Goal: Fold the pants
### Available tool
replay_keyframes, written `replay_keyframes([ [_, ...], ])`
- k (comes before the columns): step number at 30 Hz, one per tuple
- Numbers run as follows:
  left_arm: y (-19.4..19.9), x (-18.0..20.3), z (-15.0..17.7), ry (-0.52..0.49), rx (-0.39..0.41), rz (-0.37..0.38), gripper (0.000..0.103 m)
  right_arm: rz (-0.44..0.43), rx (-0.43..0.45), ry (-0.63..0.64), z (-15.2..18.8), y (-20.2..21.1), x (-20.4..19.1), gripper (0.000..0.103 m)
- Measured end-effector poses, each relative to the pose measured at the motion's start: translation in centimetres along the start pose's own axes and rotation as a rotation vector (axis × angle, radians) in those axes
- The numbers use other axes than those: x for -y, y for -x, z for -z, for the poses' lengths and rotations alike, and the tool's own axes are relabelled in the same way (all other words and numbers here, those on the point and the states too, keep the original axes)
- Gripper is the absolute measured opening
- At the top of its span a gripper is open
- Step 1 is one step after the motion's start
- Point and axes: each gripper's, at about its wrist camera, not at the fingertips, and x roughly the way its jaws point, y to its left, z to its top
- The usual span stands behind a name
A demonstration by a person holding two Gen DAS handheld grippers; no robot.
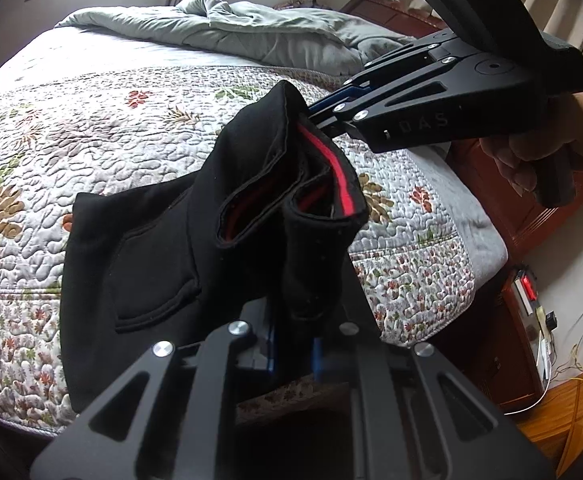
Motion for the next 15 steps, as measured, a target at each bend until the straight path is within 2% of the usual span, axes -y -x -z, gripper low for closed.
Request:
replay_keyframes([
  [15,-7.4,1.4,2.5,-0.066,-0.131,-0.066,0.013,-0.081,0.0,-0.14,6.6,-6.7,2.5,0.015],
])
